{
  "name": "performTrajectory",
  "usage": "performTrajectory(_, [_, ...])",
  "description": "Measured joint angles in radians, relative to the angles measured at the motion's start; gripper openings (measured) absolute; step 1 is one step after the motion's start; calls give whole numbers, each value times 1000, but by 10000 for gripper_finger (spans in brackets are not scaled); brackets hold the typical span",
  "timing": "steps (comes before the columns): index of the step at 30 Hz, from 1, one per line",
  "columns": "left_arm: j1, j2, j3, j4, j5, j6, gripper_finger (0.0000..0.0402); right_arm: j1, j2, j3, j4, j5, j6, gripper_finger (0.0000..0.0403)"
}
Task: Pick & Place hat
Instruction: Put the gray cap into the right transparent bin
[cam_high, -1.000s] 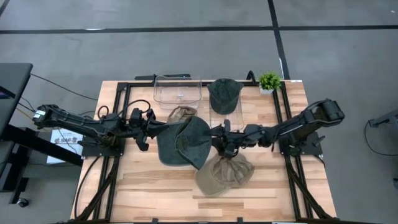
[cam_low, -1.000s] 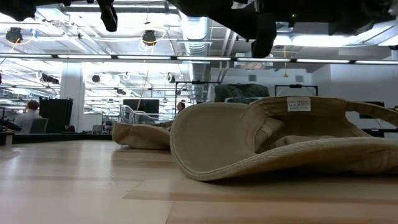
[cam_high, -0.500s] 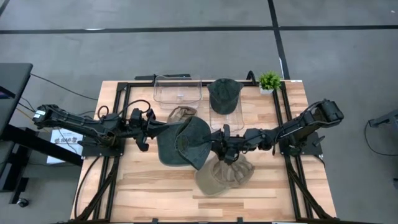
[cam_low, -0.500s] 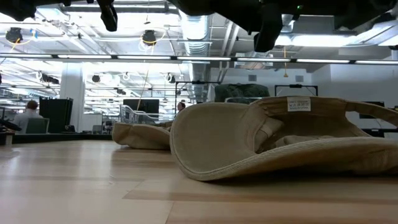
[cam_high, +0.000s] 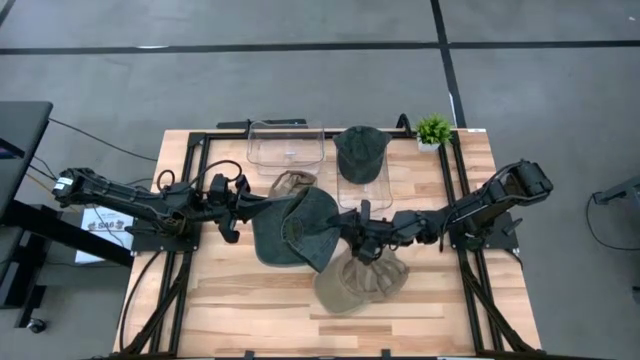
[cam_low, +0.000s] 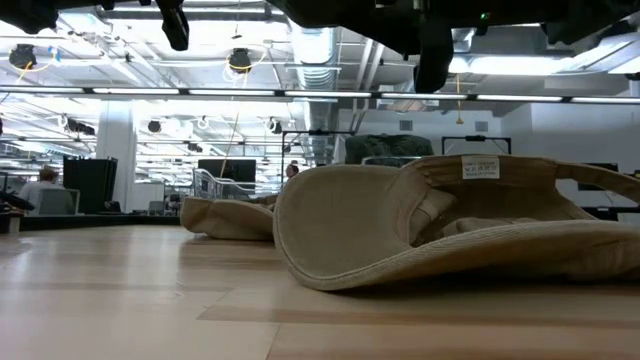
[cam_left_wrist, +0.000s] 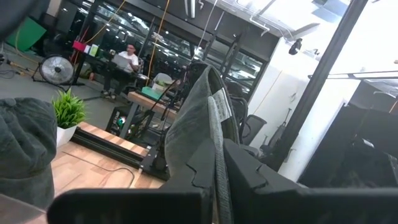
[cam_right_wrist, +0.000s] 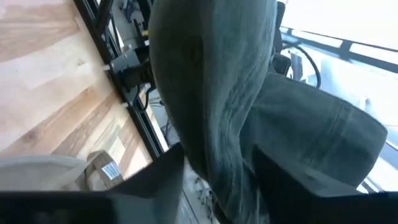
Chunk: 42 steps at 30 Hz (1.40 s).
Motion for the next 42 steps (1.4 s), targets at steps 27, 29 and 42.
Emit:
performTrajectory(27, [0,0,0,-44,28,171,95,2,0,-1,-14,21,-2,2])
performTrajectory(29, [0,0,0,-50,28,200,107,2,0,-1,-11,22,-2,2])
performTrajectory(42, [0,0,0,-104,26,247,118,14,-126,55,-231,103,25,1])
